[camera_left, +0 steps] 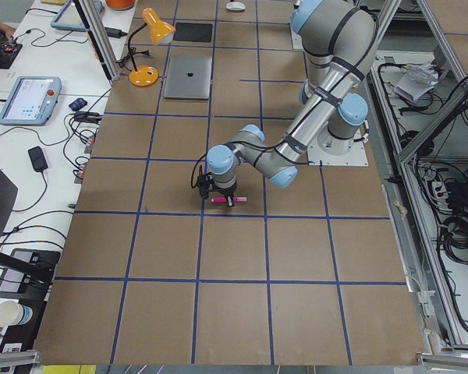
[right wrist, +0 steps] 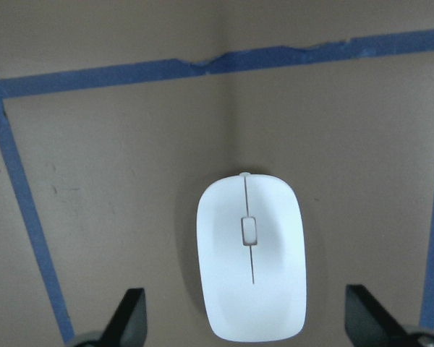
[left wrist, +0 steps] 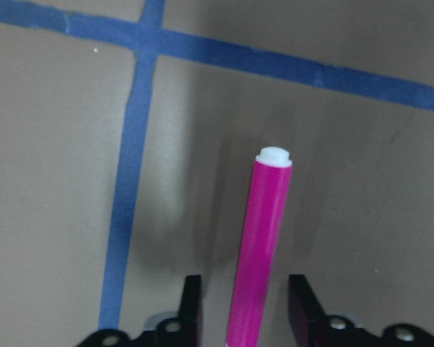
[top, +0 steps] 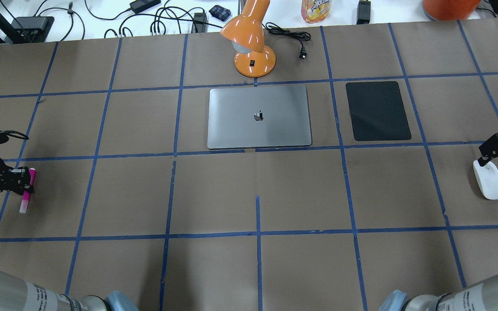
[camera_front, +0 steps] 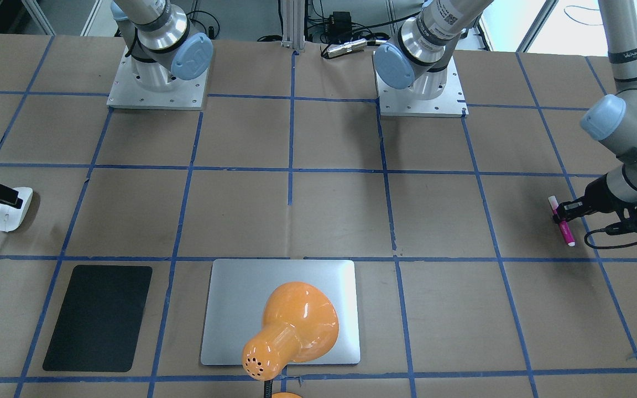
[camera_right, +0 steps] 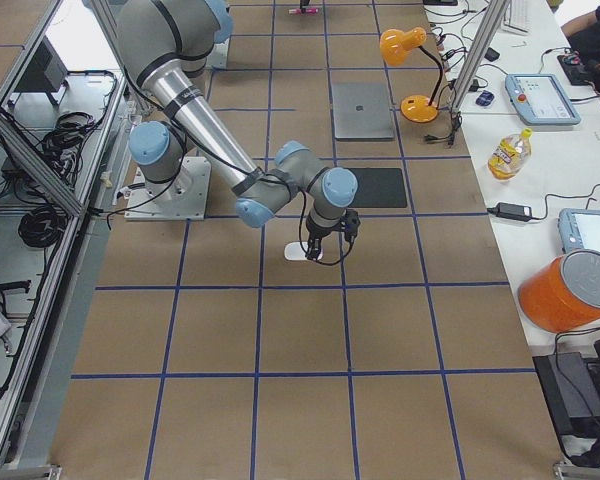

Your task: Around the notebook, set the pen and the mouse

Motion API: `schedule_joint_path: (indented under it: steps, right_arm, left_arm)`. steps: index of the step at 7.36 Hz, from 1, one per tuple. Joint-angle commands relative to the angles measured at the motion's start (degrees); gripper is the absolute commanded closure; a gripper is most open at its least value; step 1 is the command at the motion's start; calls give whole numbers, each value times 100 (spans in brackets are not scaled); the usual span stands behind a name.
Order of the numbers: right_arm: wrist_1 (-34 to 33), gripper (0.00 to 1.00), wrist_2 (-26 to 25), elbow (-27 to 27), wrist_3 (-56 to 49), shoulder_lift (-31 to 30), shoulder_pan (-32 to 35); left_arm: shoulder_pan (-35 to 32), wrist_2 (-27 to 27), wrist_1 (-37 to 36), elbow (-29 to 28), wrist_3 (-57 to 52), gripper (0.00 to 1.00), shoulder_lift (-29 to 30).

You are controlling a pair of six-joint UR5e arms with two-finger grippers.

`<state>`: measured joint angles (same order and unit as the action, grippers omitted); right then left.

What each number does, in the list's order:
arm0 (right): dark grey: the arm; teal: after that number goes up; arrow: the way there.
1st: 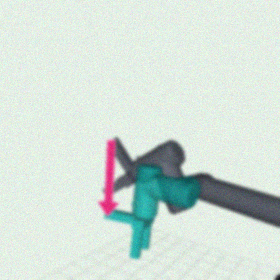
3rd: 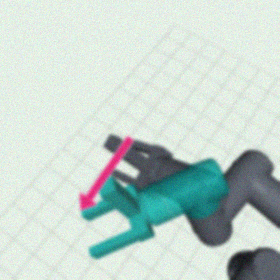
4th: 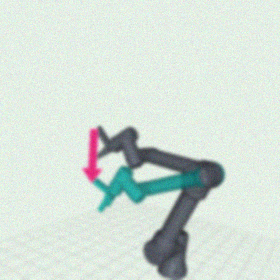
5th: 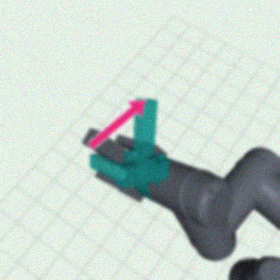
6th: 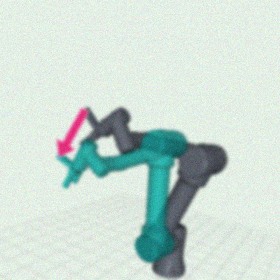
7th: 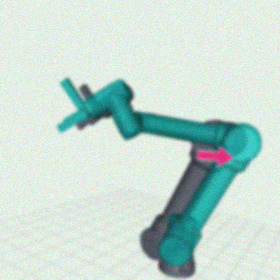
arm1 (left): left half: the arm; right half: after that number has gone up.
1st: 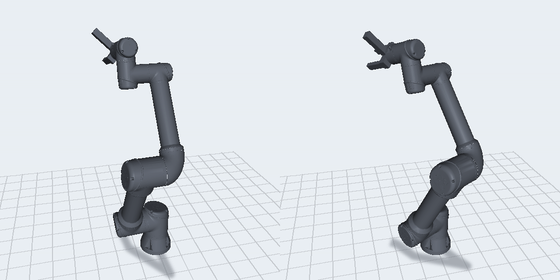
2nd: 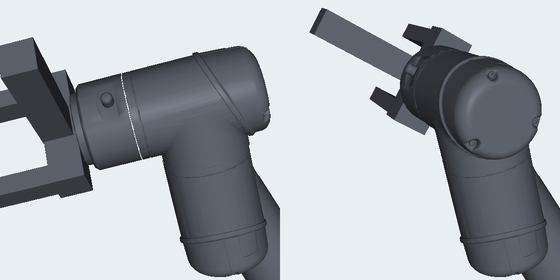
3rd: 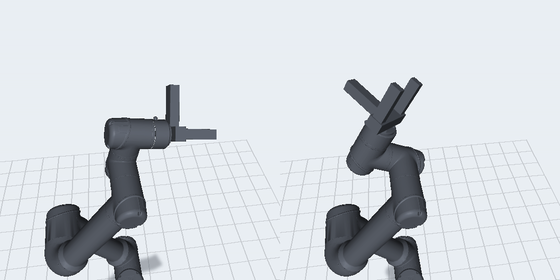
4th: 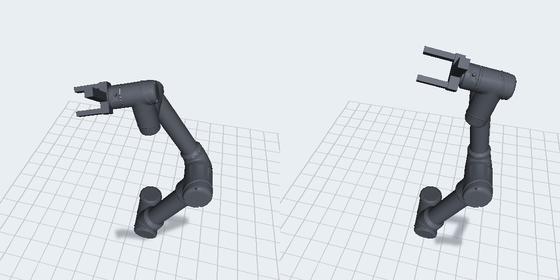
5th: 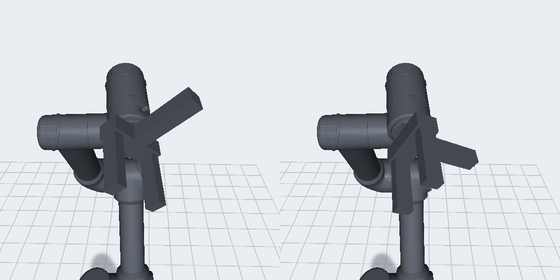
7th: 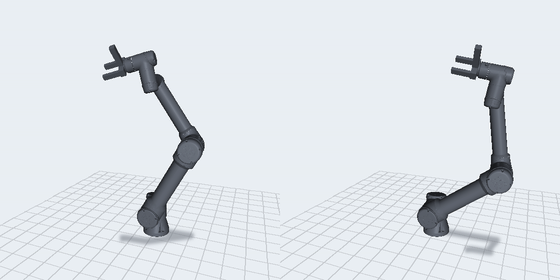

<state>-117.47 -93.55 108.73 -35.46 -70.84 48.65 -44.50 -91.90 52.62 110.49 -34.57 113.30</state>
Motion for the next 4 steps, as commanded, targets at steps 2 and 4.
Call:
schedule_joint_path:
  steps: [2,4]
  right_arm:
    - [-811,10,-5,587,-242,70,-197]
    - [-970,10,-5,658,-251,79,-198]
  left_arm:
    - [11,5,-349,34,-199,68,114]
    - [12,-12,-376,34,-164,100,70]
